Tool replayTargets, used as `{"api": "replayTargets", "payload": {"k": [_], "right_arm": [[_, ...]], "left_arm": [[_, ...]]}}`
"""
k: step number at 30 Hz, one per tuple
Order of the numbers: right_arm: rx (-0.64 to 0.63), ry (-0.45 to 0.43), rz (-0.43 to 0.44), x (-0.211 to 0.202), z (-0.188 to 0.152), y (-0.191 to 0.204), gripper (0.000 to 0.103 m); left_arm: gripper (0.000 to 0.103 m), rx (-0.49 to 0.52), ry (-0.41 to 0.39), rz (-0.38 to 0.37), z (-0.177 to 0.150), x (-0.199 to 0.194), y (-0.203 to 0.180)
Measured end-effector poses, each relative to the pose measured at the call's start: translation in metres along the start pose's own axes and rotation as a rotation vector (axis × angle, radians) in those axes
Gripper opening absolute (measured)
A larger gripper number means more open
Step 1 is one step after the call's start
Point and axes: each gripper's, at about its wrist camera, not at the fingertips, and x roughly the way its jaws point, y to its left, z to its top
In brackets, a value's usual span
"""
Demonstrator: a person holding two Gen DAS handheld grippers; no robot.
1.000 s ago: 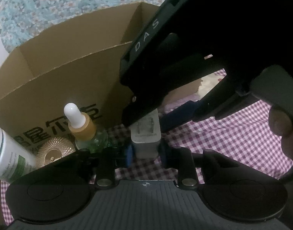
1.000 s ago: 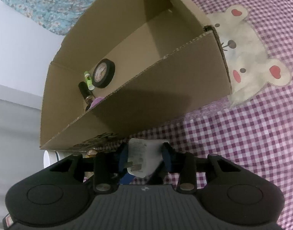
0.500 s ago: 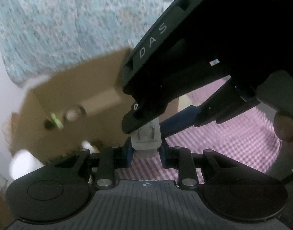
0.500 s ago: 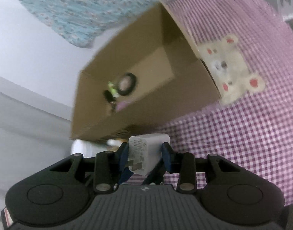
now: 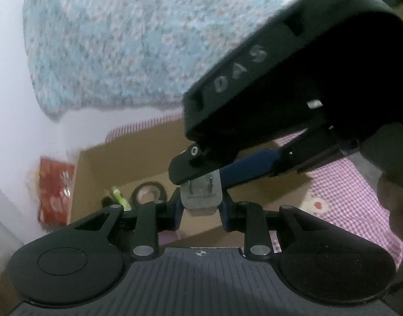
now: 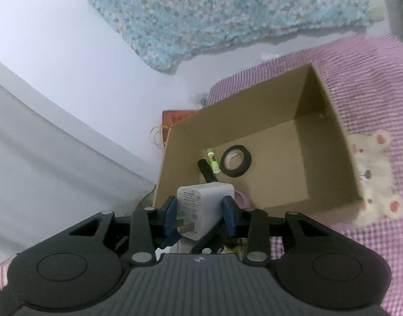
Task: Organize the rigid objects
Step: 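Carry the white plug charger into the box and open the right tool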
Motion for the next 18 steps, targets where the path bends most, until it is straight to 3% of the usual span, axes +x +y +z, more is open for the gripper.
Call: {"api": "replayTargets", "payload": {"k": [8, 18], "right_arm": [[0.079, 0.157, 0.01, 0.076, 0.049, -0.034, 0.04], [0.162, 0.281, -0.023, 0.124, 0.053, -0.081, 0.038]], "left_arm": [[0.027, -0.155, 0.218, -0.085, 0.019, 0.063, 0.046], [0.027, -0.164, 0.381, -0.101, 0.014, 0.111, 0.043]]}}
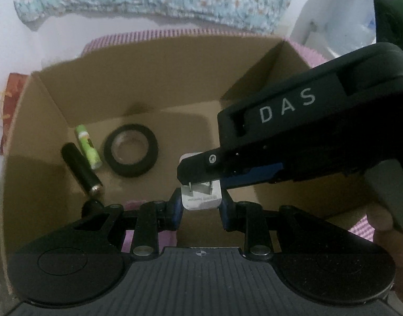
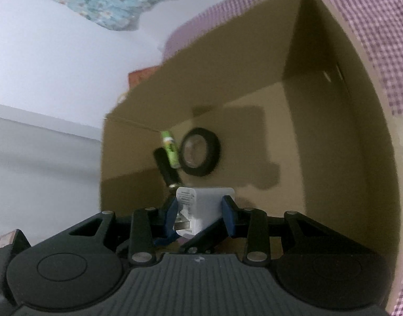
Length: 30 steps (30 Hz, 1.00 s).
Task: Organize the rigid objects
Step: 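Carry the white plug charger into the box and open the right tool, then grasp the green dropper bottle with the right tool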
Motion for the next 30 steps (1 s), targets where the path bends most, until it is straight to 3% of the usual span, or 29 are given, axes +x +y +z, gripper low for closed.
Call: {"api": "replayTargets", "payload": {"k": [9, 11, 13, 15, 21, 26, 30], "right_arm": [[0.023, 0.04, -0.017, 0.017, -0.005, -0.013, 0.037], [0.011, 0.033, -0.017, 0.016, -0.006, -0.01, 0.038], [-0.004, 0.015, -0.019, 0.01, -0.007, -0.005, 0.038], [-0.022, -0.008, -0.02, 0.003, -0.008, -0.001, 0.039], [-0.052, -0.143, 0.029, -0.047, -0.028, 0.009, 0.04], [-0.097, -0.31, 0.108, -0.109, -0.072, 0.017, 0.041], [-0.097, -0.425, 0.11, -0.146, -0.11, 0.01, 0.042]], "left_arm": [[0.03, 0.021, 0.015, 0.012, 0.005, 0.011, 0.005], [0.035, 0.018, -0.001, 0.007, 0.005, 0.005, 0.006], [0.05, 0.018, -0.033, 0.0, 0.004, -0.004, 0.006], [0.058, 0.019, -0.069, 0.003, 0.003, -0.015, 0.005], [0.066, -0.019, -0.149, -0.044, -0.005, -0.054, 0.01], [0.067, -0.044, -0.226, -0.069, -0.022, -0.085, 0.019], [0.067, -0.048, -0.29, -0.096, -0.041, -0.113, 0.017]]}}
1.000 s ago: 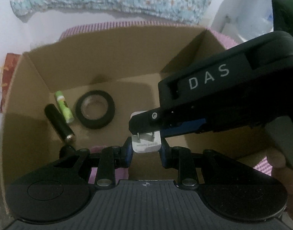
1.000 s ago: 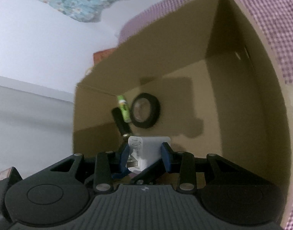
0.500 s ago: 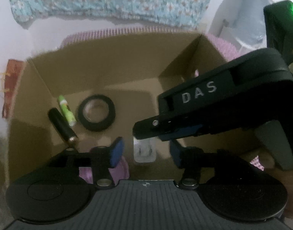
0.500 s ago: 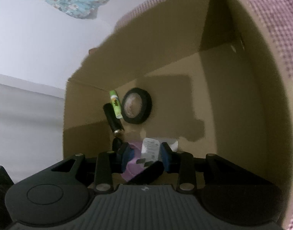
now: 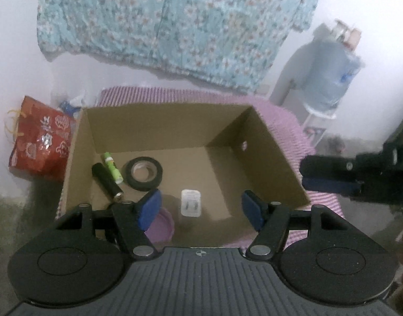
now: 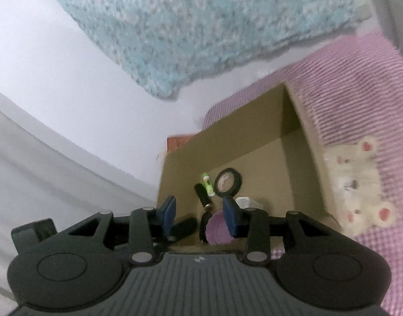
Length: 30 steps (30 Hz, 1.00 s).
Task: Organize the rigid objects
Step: 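Grasp the green dropper bottle with the right tool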
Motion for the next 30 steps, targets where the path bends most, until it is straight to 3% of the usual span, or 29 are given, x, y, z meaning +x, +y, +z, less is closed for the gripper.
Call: {"api": "replayTargets", "payload": {"k": [5, 11, 15, 20, 30], "right_arm": [[0.03, -0.059, -0.042, -0.026, -0.031, -0.01, 0.042], [0.047, -0.025, -0.089, -0.015, -0.066, -0.017, 0.042], [0.012, 0.022, -0.091, -0.002, -0.077, -0.01, 0.042], [-0.089, 0.071, -0.131, 0.022, -0.084, 0.009, 0.042], [-0.234, 0.172, -0.178, 0.072, -0.085, 0.025, 0.038]], "left_arm": [[0.067, 0.046, -0.062, -0.015, -0.026, -0.032, -0.012], [0.067, 0.131, -0.021, 0.0, -0.063, -0.027, -0.028], [0.062, 0.15, 0.015, 0.002, -0.08, -0.013, -0.033], [0.052, 0.213, -0.01, 0.064, -0.092, 0.003, -0.036], [0.034, 0.25, 0.02, 0.103, -0.097, 0.033, -0.029]]}}
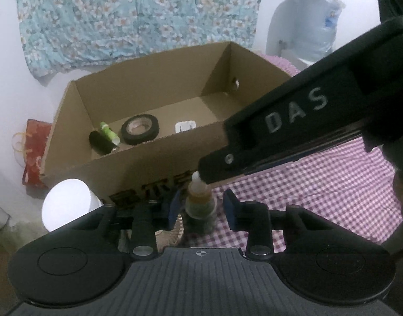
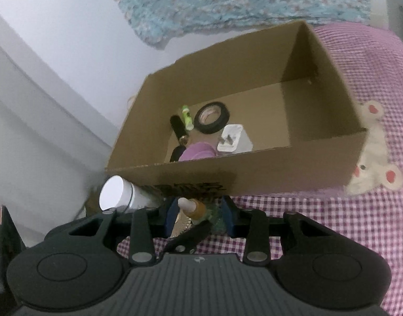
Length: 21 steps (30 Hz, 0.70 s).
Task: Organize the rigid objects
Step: 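Grasp the green dropper bottle with the right tool, then carry the green dropper bottle into the box and open the right tool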
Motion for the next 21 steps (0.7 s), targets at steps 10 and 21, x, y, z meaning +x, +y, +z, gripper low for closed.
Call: {"api": "replayTargets", "payload": {"k": [10, 21], "right_arm": [[-0.006, 0.025, 0.025, 0.018, 0.009, -0.002, 0.027], [-0.017, 0.034, 0.048, 0.012, 0.01, -0.005, 0.029]], "left_arm": [[0.028, -0.002, -0.004, -0.024, -0.001, 0.007, -0.002], [0.028, 0.006, -0.006, -0.017, -0.001, 0.012, -0.007]]}}
